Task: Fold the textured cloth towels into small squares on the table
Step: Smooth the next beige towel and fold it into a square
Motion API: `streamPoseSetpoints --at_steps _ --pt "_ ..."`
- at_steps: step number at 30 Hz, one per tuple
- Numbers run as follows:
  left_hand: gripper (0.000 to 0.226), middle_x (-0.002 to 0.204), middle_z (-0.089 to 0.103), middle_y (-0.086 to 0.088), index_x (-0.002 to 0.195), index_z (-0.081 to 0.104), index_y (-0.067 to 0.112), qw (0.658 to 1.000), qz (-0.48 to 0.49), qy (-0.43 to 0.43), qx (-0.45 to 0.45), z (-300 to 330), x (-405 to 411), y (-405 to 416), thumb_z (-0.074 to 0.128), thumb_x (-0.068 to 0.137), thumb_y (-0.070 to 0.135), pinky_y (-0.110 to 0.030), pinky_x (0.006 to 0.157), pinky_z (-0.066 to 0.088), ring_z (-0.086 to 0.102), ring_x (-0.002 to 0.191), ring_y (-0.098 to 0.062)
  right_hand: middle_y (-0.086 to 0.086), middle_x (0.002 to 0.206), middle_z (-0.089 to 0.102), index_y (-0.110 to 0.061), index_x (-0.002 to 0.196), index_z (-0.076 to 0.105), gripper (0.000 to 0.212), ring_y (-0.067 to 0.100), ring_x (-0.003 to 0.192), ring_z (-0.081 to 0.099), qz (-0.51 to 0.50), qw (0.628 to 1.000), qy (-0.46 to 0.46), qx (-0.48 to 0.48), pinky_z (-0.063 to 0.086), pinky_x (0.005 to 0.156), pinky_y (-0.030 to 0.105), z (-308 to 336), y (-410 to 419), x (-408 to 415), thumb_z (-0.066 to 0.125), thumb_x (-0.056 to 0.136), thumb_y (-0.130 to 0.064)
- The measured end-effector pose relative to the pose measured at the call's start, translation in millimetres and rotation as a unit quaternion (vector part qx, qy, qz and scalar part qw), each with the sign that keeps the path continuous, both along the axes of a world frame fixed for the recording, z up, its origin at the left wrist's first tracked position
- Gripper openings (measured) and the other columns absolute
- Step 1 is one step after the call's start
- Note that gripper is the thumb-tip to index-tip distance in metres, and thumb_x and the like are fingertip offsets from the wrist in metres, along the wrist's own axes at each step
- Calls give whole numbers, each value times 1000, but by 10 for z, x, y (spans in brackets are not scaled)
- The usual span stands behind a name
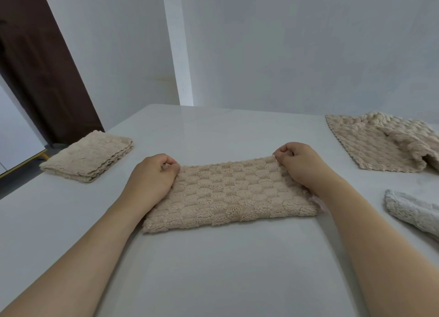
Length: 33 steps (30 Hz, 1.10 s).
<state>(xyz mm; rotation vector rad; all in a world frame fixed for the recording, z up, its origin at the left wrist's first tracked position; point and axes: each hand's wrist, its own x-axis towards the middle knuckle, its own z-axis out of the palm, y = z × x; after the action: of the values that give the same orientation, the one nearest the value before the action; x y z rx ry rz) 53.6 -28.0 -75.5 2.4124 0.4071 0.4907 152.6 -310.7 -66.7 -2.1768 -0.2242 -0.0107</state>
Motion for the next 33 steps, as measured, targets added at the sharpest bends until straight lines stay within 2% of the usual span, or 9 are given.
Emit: streamPoseSetpoints --at_steps 5,12,17,20,22,25,27,30,33 --pt "17 82 64 12 93 61 27 998 -23 42 44 -34 22 2 48 99 35 -30 65 37 59 79 -11 -1 71 51 -17 89 55 20 15 61 43 7 999 21 -26 35 56 27 76 -18 -3 42 102 -25" --pt "17 90 63 14 101 62 27 997 -26 57 47 -18 15 -31 45 100 29 -31 76 42 58 88 -12 -6 81 56 -16 95 62 12 12 76 52 -31 992 -84 -93 37 61 26 15 -5 -5 50 96 -17" --pt "22 93 64 9 106 60 28 997 -21 61 29 -21 2 -41 39 100 25 -31 76 40 58 92 -15 -1 89 59 -12 102 63 18 21 91 55 -39 993 -64 -95 36 72 28 29 18 -43 50 97 -22" --pt "29 117 60 -2 123 53 24 993 6 71 98 18 -18 -78 39 99 31 -39 92 40 51 109 -25 4 113 58 -15 118 60 28 23 109 53 -46 989 -59 -124 43 89 34 124 61 -65 50 95 -29" --pt "39 131 49 -5 135 46 21 985 31 35 169 106 -70 -157 40 98 30 -42 103 30 39 121 -28 6 131 50 -15 130 52 36 24 123 45 -30 984 -88 -151 39 103 39 241 179 -120 45 97 -26" --pt "43 136 45 -4 137 47 14 987 -38 -88 130 211 -237 -455 37 97 28 -36 108 27 37 126 -24 4 144 43 -15 139 45 40 22 132 41 56 982 -99 -154 33 110 36 329 456 -310 37 101 -24" --pt "55 145 43 -7 142 44 11 981 -115 -35 154 101 -286 -646 28 95 37 -34 113 21 35 134 -24 2 151 37 -16 144 41 43 20 138 35 113 973 -77 -188 25 114 35 189 620 -429 31 103 -27" --pt "61 164 11 1 156 13 20 948 -153 146 239 -91 -243 -720 14 102 47 -37 122 1 5 150 -16 -2 159 22 -23 150 29 49 18 147 16 130 934 -91 -321 6 120 41 -113 692 -435 21 103 -35" --pt "61 165 -1 4 157 2 22 940 -150 175 253 -86 -225 -694 12 103 48 -40 122 -4 -5 151 -13 -6 162 12 -26 154 19 53 16 149 7 124 925 -79 -350 -1 121 42 -170 682 -393 16 103 -39"
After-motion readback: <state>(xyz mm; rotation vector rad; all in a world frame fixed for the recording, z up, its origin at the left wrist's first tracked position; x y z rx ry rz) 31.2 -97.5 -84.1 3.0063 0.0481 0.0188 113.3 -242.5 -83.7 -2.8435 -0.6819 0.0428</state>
